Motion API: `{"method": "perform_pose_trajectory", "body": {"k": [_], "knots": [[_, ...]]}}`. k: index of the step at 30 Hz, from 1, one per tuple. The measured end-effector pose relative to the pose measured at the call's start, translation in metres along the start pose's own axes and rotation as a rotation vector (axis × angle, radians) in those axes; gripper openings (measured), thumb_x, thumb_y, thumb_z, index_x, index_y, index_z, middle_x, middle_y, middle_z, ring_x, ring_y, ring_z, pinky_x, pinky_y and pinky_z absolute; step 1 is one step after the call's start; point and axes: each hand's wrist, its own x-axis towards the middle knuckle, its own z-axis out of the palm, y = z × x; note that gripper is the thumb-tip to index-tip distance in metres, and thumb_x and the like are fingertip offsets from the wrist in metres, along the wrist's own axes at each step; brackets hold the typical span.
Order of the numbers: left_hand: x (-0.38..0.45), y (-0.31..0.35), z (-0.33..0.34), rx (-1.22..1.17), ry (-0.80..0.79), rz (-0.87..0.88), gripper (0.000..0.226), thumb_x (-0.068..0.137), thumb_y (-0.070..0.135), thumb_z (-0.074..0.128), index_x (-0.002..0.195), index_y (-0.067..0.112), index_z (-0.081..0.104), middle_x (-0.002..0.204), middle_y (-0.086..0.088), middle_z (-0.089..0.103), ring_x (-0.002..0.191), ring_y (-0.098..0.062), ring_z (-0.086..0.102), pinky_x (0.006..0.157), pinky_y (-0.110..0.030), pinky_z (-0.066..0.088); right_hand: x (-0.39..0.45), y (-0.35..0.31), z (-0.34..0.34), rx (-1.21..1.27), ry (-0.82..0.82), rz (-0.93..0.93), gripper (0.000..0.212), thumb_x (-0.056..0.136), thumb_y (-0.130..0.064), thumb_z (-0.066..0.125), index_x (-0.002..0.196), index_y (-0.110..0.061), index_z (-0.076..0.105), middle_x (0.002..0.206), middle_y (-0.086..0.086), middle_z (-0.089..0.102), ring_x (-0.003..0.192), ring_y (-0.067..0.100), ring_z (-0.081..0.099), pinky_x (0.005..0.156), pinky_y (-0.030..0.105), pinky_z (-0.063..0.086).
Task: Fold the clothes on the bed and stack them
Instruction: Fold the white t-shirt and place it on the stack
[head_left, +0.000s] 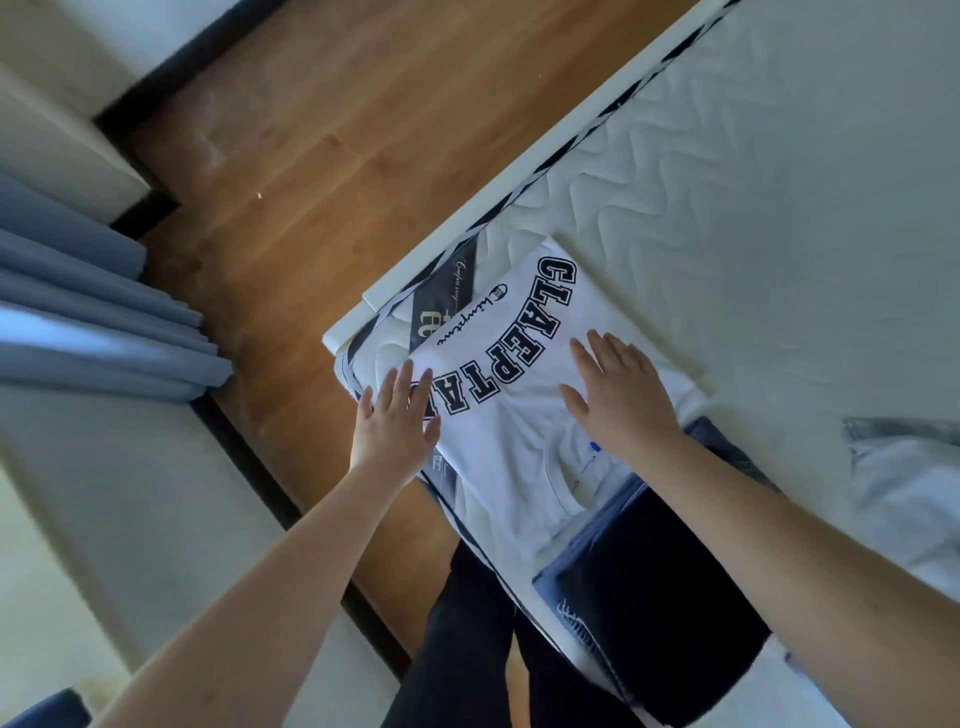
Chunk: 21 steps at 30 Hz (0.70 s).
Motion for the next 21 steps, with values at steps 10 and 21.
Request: {"method": "perform_pose_trajectory", "body": {"k": [10, 21], "knots": [[-0.178, 0.061, -0.129, 0.046, 0.1, 0.15, 0.063, 0.099, 0.056, 0.023, 0.154, 0.028, 0.018, 0.16, 0.0, 0.024, 0.149, -0.023, 0.013, 0.12, -0.048, 0.01, -0.186, -0.033, -0.105, 0.048, 0.319, -0.014, 0.051, 0.09, -0.036, 0.064, 0.13, -0.005, 0.06, 0.137, 0.016, 0.055, 0.131, 0.036, 0.048, 0.109, 0.052, 0.036], [-0.281, 0.052, -0.162, 0.105, 0.309, 0.319, 0.064, 0.093, 0.056, 0.043, 0.149, 0.028, 0.036, 0.151, -0.003, 0.041, 0.142, -0.026, 0.034, 0.116, -0.052, 0.026, -0.301, -0.064, -0.12, -0.017, 0.32, 0.11, 0.061, 0.091, -0.052, 0.03, 0.116, -0.013, 0.069, 0.116, 0.006, 0.069, 0.112, 0.029, 0.061, 0.099, 0.048, 0.043]]}}
